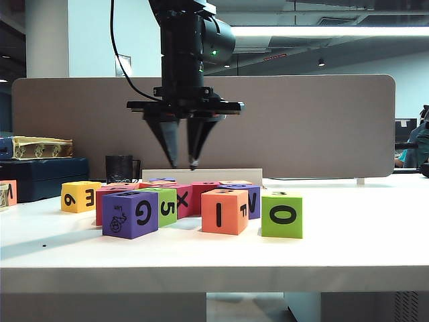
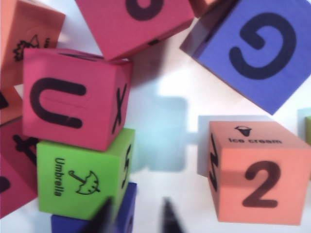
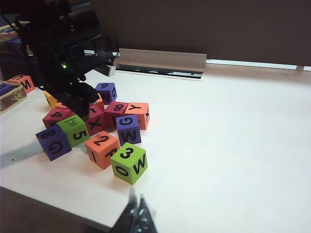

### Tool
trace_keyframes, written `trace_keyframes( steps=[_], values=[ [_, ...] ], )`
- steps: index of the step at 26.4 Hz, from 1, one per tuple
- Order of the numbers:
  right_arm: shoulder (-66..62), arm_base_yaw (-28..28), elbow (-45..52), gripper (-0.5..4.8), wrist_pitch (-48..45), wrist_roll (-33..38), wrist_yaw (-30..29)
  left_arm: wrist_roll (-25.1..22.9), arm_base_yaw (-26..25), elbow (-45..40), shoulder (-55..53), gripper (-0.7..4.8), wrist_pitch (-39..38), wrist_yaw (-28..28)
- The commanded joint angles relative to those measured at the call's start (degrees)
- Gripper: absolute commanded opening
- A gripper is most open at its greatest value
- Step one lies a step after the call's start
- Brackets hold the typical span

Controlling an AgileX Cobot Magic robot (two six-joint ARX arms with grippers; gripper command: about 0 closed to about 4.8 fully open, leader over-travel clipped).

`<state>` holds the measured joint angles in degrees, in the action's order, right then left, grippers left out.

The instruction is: Select the appropriate blocks from the scattered letter blocks on the table and arrange them in a row to spell out "23".

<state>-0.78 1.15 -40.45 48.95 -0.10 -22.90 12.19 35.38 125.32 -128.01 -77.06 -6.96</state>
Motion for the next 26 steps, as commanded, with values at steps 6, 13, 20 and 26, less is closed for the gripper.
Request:
trace_keyframes(
  steps=[6, 13, 20, 26],
  values=[
    [0.6, 0.0, -0.2, -0.01, -0.6, -0.2, 0.3, -1.9, 0.0, 0.1, -1.1, -0.06, 0.4, 0.5],
    [0.6, 0.0, -0.2, -0.01, -0.6, -0.2, 1.3, -1.7, 0.5, 0.1, -4.2, -0.06, 0.9, 8.9],
    [0.6, 0.0, -0.2, -0.01, -0.6, -0.2, 1.4, -1.3, 1.3, 0.0, -5.2, -0.06, 0.8, 12.7],
    [0.6, 0.0, -0.2, -0.01, -0.6, -0.2, 1.4, -1.0, 1.7, 0.0, -5.2, -0.06, 0.7, 16.6]
  ],
)
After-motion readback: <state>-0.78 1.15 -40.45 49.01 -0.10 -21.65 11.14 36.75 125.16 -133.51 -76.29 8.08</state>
